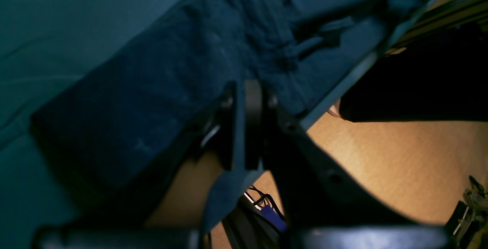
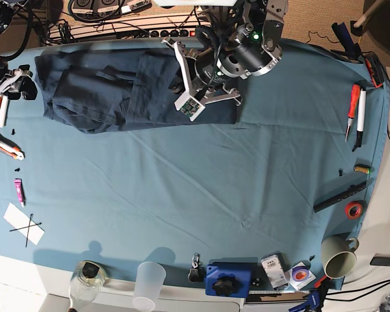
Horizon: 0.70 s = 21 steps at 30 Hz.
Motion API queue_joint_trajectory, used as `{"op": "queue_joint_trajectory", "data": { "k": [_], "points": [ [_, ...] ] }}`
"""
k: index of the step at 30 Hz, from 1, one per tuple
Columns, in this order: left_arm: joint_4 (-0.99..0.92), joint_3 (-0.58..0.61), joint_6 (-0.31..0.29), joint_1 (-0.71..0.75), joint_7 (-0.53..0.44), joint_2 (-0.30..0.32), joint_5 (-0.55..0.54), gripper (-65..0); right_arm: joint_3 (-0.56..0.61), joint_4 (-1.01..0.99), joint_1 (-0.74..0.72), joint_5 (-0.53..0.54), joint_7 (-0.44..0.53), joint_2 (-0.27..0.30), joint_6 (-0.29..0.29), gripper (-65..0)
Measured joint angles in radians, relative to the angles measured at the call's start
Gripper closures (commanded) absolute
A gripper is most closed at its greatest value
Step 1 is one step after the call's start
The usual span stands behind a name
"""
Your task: Fold the T-shirt properly
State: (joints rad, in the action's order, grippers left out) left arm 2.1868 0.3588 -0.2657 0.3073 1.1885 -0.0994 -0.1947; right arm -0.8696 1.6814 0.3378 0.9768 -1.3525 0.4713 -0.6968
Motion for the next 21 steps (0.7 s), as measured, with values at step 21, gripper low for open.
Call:
{"op": "queue_joint_trajectory", "data": {
  "k": [21],
  "points": [
    [0.0, 0.0, 0.0, 0.0, -0.042, 0.0, 0.0, -3.2, 0.19, -0.679, -0.195, 0.321, -0.039, 0.146, 0.0, -34.1]
  ]
}}
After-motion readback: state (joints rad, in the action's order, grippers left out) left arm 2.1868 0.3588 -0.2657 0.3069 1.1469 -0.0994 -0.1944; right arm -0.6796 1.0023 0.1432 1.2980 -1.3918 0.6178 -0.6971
